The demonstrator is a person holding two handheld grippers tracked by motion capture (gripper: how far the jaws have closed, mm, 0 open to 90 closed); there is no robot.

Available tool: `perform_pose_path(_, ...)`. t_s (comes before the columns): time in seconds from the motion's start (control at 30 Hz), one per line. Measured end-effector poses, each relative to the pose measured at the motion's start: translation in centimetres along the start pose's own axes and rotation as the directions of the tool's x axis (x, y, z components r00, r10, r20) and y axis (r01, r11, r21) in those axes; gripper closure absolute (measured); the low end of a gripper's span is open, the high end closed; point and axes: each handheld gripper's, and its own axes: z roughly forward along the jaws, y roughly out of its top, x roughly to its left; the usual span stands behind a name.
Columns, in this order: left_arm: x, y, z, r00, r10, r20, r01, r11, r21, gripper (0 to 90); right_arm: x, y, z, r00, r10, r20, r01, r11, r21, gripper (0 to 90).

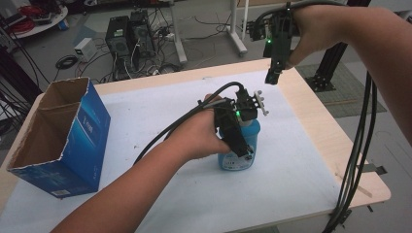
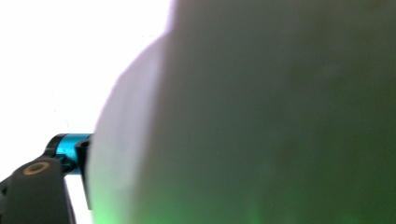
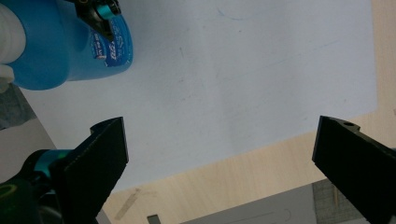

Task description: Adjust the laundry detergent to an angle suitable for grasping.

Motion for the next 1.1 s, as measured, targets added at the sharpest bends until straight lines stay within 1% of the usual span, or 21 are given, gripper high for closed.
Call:
perform_pose_path(0.07,-0.02,0.02,0.00,1.0000,-0.001,0.001,0.001,1.0000,-0.001,18.1,0.10,0.07,0.03,0.9999,0.010,-0.002,-0.010,0.9999,-0.002,2.5)
perform_pose_path(0.13,0.02,0.04,0.00,1.0000,0.001,-0.004,-0.001,1.0000,0.001,18.1,0.06,0.09,0.01,1.0000,0.002,-0.001,-0.002,1.0000,0.002,2.5)
perform_pose_path(0.17,0.04,0.02,0.01,1.0000,0.002,-0.005,-0.002,1.0000,0.002,19.9,0.09,0.13,0.03,1.0000,0.001,-0.002,-0.001,1.0000,0.004,2.5)
perform_pose_path(0.3,0.10,-0.02,-0.07,1.0000,0.002,-0.008,-0.002,1.0000,0.003,20.5,0.15,0.18,0.09,1.0000,0.007,-0.004,-0.007,1.0000,0.004,2.5)
perform_pose_path(0.33,0.05,-0.01,-0.11,0.9998,0.010,-0.014,-0.010,0.9999,0.003,21.8,0.09,0.19,0.11,1.0000,-0.001,-0.001,0.001,1.0000,0.006,2.5)
perform_pose_path(0.4,0.00,0.01,-0.12,0.9998,0.011,-0.015,-0.011,0.9999,0.005,23.1,0.04,0.21,0.16,1.0000,-0.007,-0.001,0.007,1.0000,0.003,2.5)
perform_pose_path(0.57,0.01,0.05,-0.12,0.9998,0.016,-0.015,-0.016,0.9999,-0.001,24.8,0.03,0.19,0.19,1.0000,-0.005,0.001,0.005,1.0000,0.005,2.5)
perform_pose_path(0.6,0.01,0.06,-0.12,0.9998,0.015,-0.014,-0.015,0.9999,-0.003,26.4,0.06,0.20,0.20,1.0000,0.000,-0.001,0.000,1.0000,0.007,2.5)
perform_pose_path(0.73,0.04,0.07,-0.12,0.9996,0.016,-0.021,-0.017,0.9998,-0.007,26.6,0.10,0.18,0.24,1.0000,0.001,0.000,-0.001,1.0000,0.009,2.5)
perform_pose_path(0.9,0.12,0.07,-0.16,0.9996,0.022,-0.016,-0.023,0.9997,-0.003,28.5,0.09,0.19,0.45,1.0000,-0.004,-0.001,0.004,1.0000,0.006,2.5)
perform_pose_path(1.07,0.19,0.02,-0.22,0.9997,0.019,-0.018,-0.019,0.9998,-0.007,29.9,0.10,0.26,0.48,1.0000,0.003,-0.004,-0.003,1.0000,0.009,2.5)
perform_pose_path(1.1,0.20,-0.01,-0.24,0.9998,0.015,-0.015,-0.016,0.9998,-0.012,31.7,0.09,0.27,0.45,1.0000,0.002,-0.002,-0.002,1.0000,0.010,2.5)
